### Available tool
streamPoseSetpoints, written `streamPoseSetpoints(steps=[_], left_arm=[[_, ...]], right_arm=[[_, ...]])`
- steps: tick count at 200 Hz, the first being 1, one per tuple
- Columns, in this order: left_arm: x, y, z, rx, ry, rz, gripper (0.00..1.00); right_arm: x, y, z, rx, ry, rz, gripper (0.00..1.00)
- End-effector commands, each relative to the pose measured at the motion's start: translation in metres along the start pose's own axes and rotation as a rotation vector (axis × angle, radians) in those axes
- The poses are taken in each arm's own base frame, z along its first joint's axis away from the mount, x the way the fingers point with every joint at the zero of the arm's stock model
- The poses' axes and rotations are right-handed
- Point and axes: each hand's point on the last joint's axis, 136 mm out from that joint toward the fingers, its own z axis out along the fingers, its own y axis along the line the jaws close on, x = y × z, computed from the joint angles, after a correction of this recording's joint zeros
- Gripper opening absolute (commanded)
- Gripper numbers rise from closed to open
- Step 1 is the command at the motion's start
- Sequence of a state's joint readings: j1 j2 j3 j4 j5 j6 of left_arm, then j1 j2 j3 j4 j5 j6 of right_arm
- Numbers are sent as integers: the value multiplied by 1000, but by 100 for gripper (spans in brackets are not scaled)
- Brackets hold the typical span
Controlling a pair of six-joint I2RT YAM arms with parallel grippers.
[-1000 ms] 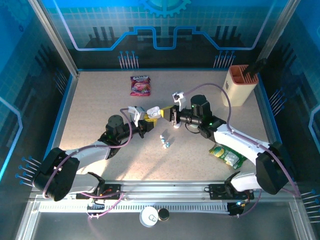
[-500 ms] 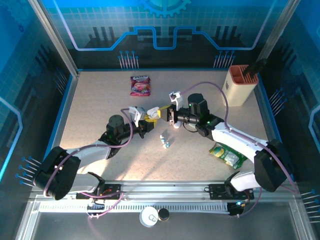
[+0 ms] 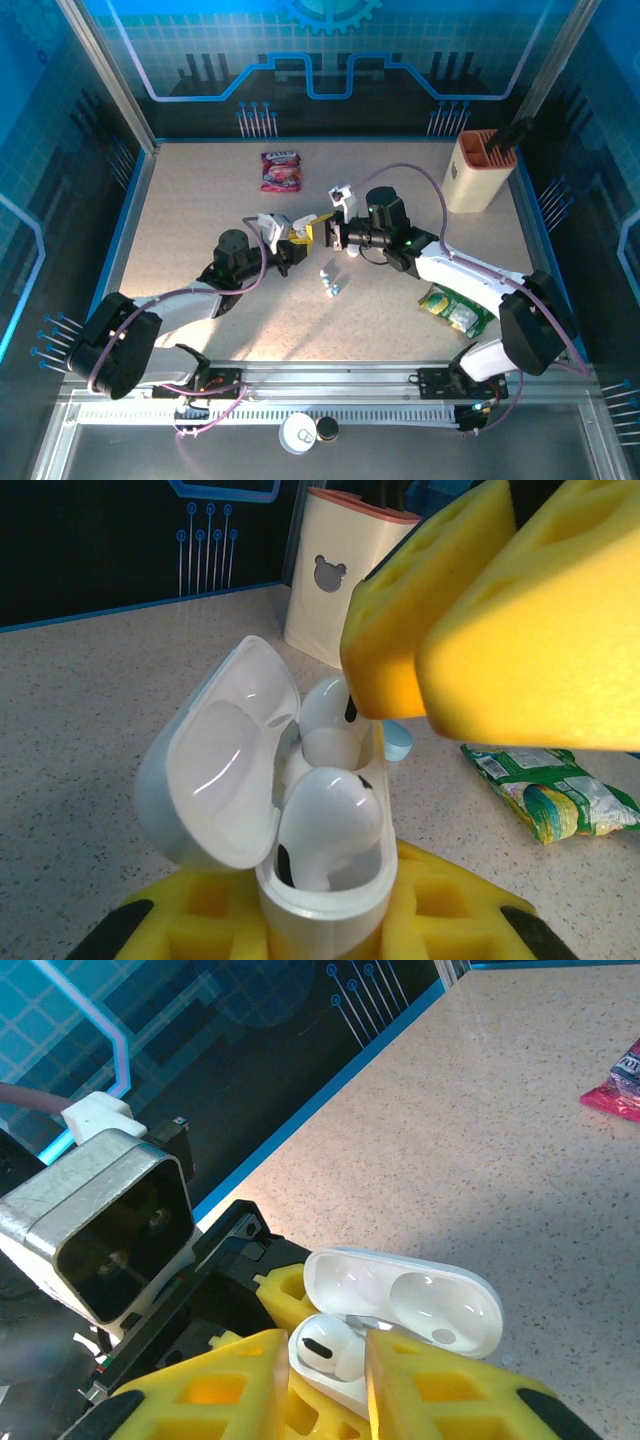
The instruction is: Insert the wireless bluetooth earbuds into the charging case
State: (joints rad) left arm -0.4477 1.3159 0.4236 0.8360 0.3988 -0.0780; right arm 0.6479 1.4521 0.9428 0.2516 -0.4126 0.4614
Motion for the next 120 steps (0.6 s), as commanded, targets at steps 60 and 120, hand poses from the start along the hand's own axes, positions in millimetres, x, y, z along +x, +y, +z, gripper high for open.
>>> streamPoseSetpoints(steps=[60, 120], left_arm=[[-8, -5, 2, 18, -24, 240, 9], [-11, -4, 2, 7, 9, 324, 8]], right_arm=[[-34, 16, -17, 33, -67, -96, 48], [-29, -23, -4, 255, 91, -41, 40]])
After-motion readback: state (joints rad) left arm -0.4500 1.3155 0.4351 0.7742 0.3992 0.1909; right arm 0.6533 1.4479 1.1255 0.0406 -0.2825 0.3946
